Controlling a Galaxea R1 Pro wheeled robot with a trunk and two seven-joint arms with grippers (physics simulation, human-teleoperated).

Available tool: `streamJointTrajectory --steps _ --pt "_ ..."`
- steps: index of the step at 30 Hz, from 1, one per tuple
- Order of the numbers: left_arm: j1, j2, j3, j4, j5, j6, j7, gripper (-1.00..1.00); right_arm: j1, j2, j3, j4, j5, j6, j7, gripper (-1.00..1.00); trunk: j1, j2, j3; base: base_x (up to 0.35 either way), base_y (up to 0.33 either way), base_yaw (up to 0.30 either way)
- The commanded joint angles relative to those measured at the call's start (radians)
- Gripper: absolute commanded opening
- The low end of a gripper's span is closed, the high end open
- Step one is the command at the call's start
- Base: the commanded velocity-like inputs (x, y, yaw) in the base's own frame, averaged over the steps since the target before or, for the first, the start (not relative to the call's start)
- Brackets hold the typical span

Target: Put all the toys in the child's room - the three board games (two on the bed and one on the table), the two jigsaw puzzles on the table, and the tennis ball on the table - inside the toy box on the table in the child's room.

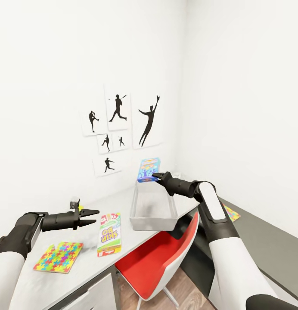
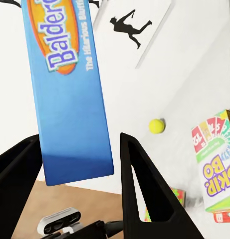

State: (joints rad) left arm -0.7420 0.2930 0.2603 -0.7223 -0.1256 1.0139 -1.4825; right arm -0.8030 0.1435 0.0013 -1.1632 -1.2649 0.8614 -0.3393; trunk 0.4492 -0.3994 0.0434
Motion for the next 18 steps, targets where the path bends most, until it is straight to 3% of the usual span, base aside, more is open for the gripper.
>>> streamJointTrajectory --steps 1,11,18 --pt "0.0 0.0 0.003 0.0 -0.01 0.011 -0.009 1.0 0.0 0.001 0.0 -0.001 -0.011 0.001 -0.01 -1.0 0.001 -0.001 0.0 0.243 -0.001 0.0" --pt "0.0 -0.001 0.003 0.0 -0.01 0.009 -0.008 1.0 -0.004 -0.003 -0.001 0.039 -0.01 0.002 -0.011 -1.0 0.001 -0.001 0.0 0.207 0.0 0.0" --pt "0.0 0.002 0.003 0.0 -0.009 0.009 -0.009 1.0 -0.09 -0.006 0.0 0.306 -0.012 0.005 -0.022 -1.0 0.001 -0.001 0.0 0.013 0.0 0.0"
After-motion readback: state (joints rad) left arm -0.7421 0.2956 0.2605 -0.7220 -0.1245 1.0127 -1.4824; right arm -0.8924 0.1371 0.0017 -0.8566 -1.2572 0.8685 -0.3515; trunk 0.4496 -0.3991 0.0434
